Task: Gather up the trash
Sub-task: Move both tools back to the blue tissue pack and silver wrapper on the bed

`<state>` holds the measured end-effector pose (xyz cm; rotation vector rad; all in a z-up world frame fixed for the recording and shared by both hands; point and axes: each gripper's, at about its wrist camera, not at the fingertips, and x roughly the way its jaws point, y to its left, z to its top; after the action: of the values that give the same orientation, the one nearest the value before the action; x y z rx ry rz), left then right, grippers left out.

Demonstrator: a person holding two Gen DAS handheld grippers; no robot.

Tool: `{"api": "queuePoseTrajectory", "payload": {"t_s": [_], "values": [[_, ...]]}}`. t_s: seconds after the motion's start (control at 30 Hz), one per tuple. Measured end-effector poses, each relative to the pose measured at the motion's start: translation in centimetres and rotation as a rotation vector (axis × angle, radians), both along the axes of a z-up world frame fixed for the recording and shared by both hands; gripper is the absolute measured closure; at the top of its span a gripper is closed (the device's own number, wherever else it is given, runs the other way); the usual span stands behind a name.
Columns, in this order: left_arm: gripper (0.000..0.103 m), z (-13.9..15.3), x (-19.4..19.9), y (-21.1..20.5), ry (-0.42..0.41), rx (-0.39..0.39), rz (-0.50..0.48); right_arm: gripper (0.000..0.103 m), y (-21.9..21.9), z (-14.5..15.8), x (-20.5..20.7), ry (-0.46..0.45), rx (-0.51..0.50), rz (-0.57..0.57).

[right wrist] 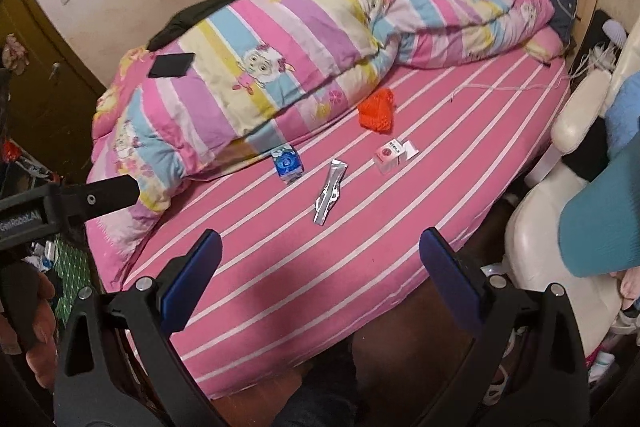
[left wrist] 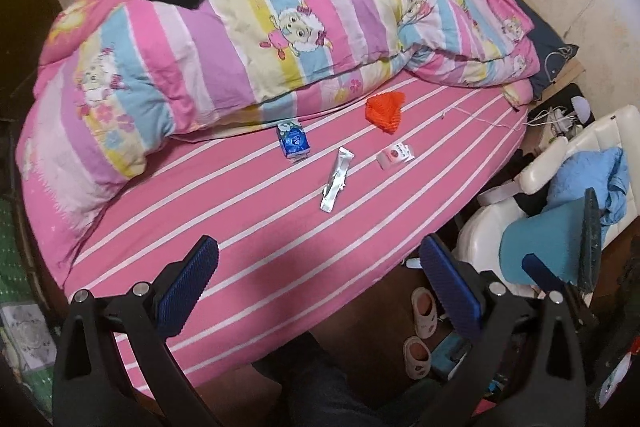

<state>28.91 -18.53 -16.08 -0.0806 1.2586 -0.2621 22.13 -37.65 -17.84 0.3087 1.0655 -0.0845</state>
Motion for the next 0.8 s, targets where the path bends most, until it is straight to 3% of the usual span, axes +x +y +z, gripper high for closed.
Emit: {"api": "queuePoseTrajectory", "payload": {"t_s": [0.33,0.8], "values": [[0.005,-7.9,9.2,-2.9,0.076,-0.003,-0.05,0.005,-0.3,-8.2,7.9,0.094,0.013,-0.018],[0.005,-20.2,17.4,-4.4,0.226,-0.002,0.0,0.005,-0.7,-20.8,15.4,0.234,0.044,-0.042]]}}
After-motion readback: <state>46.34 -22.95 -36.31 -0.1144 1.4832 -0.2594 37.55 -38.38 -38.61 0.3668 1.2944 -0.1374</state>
